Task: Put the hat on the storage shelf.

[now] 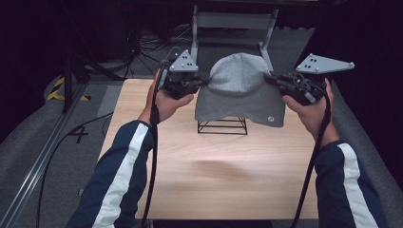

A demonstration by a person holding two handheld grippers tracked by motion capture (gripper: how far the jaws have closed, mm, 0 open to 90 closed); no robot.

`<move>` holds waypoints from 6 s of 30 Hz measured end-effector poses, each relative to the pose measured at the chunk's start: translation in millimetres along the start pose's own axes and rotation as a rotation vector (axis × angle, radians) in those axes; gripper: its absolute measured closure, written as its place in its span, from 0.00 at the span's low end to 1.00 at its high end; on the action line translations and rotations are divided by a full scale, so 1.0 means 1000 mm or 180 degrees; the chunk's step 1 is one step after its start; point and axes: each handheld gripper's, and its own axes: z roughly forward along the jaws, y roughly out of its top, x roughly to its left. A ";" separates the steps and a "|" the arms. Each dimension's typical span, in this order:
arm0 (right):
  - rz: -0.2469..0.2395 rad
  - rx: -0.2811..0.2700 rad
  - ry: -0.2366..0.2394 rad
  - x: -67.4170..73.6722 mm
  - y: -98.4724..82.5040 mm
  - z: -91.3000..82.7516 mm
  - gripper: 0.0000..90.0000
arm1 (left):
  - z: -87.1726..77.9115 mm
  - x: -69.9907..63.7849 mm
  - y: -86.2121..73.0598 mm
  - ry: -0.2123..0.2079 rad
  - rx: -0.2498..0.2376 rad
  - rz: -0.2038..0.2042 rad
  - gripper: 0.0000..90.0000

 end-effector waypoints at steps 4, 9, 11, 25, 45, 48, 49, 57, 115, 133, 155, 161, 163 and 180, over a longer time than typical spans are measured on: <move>-0.0044 0.0045 -0.0086 -0.006 0.014 0.011 0.95 | -0.003 0.011 0.012 0.0108 -0.0067 -0.0027 0.98; -0.0125 0.0080 -0.0125 -0.006 0.024 0.024 0.95 | 0.001 0.022 0.022 0.0261 -0.0001 -0.0027 0.98; -0.0107 0.0062 -0.0134 -0.007 0.027 0.029 0.95 | 0.003 0.026 0.025 0.0289 0.0012 -0.0023 0.98; 0.0040 0.0178 -0.0303 -0.037 0.029 0.058 0.95 | 0.037 0.058 0.014 0.0302 0.0154 -0.0177 0.98; 0.0102 0.0154 -0.0095 -0.032 0.004 0.047 0.95 | 0.023 0.043 -0.007 0.0133 -0.0028 -0.0226 0.98; 0.0073 0.0159 -0.0090 -0.028 0.005 0.046 0.95 | 0.017 0.040 -0.008 0.0116 -0.0071 -0.0219 0.98; 0.0062 0.0154 -0.0086 -0.027 0.005 0.045 0.95 | 0.017 0.040 -0.008 0.0116 -0.0071 -0.0219 0.98; 0.0069 0.0178 -0.0046 -0.022 -0.003 0.047 0.95 | 0.020 0.036 -0.026 0.0063 0.0000 -0.0215 0.98; 0.0427 0.0907 0.0038 0.005 -0.159 0.111 0.93 | 0.092 -0.002 -0.161 0.0146 0.0809 -0.0332 0.98; 0.0190 0.1014 -0.0041 0.008 -0.145 0.077 0.85 | 0.025 -0.003 -0.171 0.0265 0.0945 -0.0203 0.98; 0.0180 0.1200 -0.0051 0.010 -0.174 0.036 0.60 | -0.015 -0.019 -0.199 0.0195 0.1256 -0.0086 0.86; 0.0209 0.1233 -0.0046 0.014 -0.184 0.024 0.55 | -0.027 -0.023 -0.210 0.0222 0.1320 -0.0102 0.81; 0.0195 0.1251 -0.0046 0.015 -0.188 0.021 0.53 | -0.031 -0.025 -0.213 0.0242 0.1332 -0.0098 0.78; 0.0231 0.1310 -0.0021 0.019 -0.223 -0.009 0.40 | -0.052 -0.038 -0.244 0.0289 0.1614 -0.0204 0.37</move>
